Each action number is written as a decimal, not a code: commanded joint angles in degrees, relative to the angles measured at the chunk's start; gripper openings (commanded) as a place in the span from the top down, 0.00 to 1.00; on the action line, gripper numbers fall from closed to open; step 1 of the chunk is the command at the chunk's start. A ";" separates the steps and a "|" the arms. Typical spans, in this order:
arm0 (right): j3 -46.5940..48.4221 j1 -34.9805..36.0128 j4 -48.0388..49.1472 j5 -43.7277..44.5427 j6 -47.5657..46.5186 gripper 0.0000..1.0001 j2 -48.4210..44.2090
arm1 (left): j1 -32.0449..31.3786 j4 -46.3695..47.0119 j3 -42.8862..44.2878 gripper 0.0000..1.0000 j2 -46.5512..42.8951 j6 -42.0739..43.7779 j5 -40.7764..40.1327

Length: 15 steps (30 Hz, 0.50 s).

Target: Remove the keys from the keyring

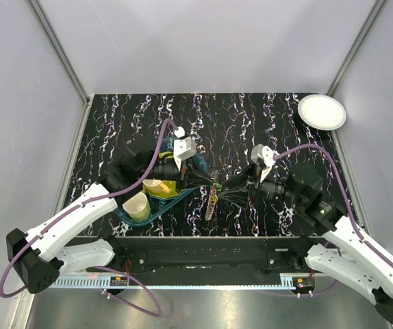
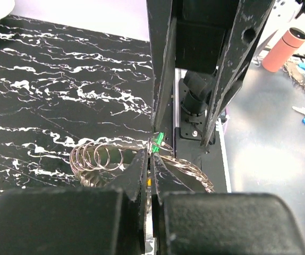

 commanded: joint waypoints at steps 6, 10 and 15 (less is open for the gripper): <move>-9.32 0.24 15.27 6.05 8.28 0.49 -9.74 | 0.02 14.70 -2.11 1.00 -3.39 -5.07 -0.78; -8.27 0.24 13.95 3.51 6.43 0.48 -7.63 | 0.02 21.67 -4.06 1.00 -3.84 -9.20 -0.52; -5.90 0.32 10.34 5.26 1.60 0.48 -6.92 | 0.02 28.77 -4.84 1.00 -3.57 -14.55 -1.21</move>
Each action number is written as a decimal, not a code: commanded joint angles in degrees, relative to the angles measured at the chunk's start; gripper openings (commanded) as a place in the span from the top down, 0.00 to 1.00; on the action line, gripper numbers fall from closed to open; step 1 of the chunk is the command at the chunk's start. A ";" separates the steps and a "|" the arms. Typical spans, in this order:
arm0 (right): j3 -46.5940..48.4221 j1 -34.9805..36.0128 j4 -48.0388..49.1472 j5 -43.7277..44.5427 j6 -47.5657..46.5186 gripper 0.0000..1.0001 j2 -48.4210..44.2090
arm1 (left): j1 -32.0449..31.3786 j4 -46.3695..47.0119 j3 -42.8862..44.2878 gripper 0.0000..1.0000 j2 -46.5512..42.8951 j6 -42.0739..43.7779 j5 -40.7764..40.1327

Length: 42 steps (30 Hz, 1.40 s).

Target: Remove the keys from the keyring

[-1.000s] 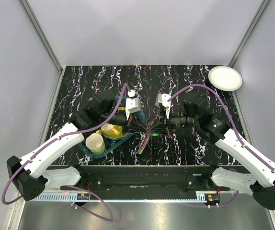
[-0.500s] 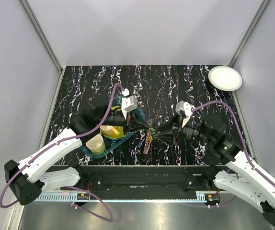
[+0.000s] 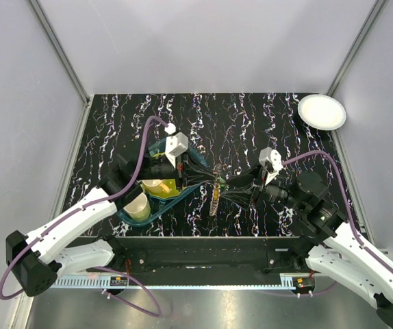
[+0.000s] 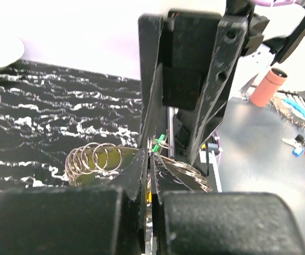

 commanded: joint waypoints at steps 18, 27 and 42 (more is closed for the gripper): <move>8.87 0.24 -0.86 3.28 -7.77 0.67 -1.10 | 0.02 29.86 -5.84 1.00 -2.20 -17.23 -2.10; 9.39 0.24 1.78 0.56 -5.75 0.62 1.19 | -0.07 30.48 -4.78 1.00 -1.94 -18.46 -1.40; 9.22 0.32 5.21 1.25 -5.22 0.75 5.68 | 0.02 29.33 -4.78 1.00 -2.99 -17.15 -2.53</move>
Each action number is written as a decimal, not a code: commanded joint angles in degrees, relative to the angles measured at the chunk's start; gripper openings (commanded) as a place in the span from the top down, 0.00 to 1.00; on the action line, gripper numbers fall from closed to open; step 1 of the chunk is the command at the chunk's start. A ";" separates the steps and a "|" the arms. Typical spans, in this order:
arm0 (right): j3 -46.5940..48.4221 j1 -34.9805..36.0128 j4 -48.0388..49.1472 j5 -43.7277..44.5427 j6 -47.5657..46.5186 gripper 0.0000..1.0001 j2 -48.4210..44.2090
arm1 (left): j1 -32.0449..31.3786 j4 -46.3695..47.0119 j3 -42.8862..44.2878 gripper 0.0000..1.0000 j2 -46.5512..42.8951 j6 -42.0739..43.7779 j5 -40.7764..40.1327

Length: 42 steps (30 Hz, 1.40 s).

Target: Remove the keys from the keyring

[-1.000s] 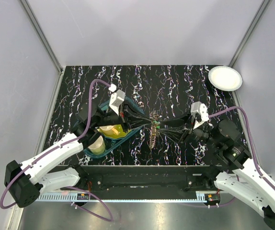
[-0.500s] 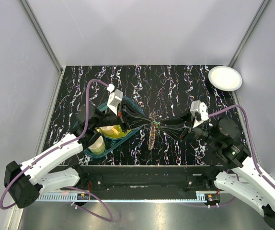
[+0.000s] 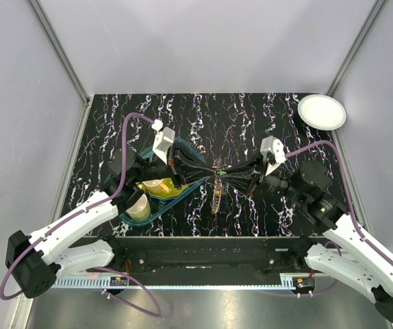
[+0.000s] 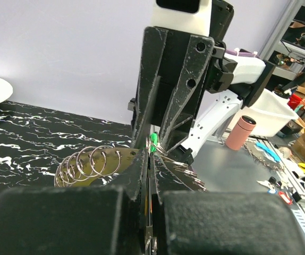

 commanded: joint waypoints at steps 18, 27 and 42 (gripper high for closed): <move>1.16 0.24 -6.08 6.48 -4.12 1.00 -1.99 | 1.58 1.93 2.72 1.00 -2.40 0.76 -2.74; -0.86 0.24 -6.18 6.23 -2.72 1.00 -0.06 | 3.08 4.39 2.28 1.00 -1.96 -1.35 -2.65; 0.70 0.32 -7.31 6.40 2.03 0.87 2.41 | 3.51 8.26 1.05 1.00 -1.26 -2.58 -2.31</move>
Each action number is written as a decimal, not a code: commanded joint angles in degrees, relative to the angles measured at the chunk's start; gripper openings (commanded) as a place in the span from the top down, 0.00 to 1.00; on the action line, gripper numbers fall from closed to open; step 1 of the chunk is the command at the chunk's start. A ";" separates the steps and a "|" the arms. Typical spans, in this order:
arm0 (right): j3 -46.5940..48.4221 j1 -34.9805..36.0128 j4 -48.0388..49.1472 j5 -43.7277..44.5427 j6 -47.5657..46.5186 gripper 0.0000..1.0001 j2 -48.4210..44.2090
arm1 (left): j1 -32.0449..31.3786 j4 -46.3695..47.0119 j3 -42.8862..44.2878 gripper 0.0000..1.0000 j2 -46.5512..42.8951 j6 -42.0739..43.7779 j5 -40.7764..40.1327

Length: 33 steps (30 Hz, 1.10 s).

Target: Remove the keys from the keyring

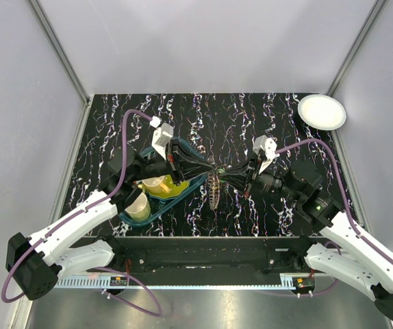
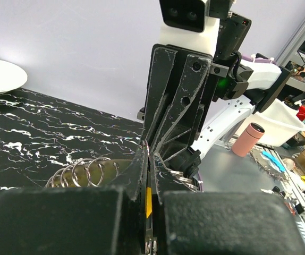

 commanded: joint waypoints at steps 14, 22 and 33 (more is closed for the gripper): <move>6.70 -0.16 0.10 -1.06 -1.39 0.69 -4.22 | 0.70 12.07 0.09 1.00 -0.49 1.23 7.04; 9.08 -0.16 3.36 -7.03 -1.13 0.71 -0.98 | 0.70 11.80 -0.09 1.00 -0.41 2.38 8.45; 6.01 -0.16 4.24 -6.87 1.68 0.76 -0.09 | 0.70 12.86 0.09 1.00 -0.58 2.29 9.33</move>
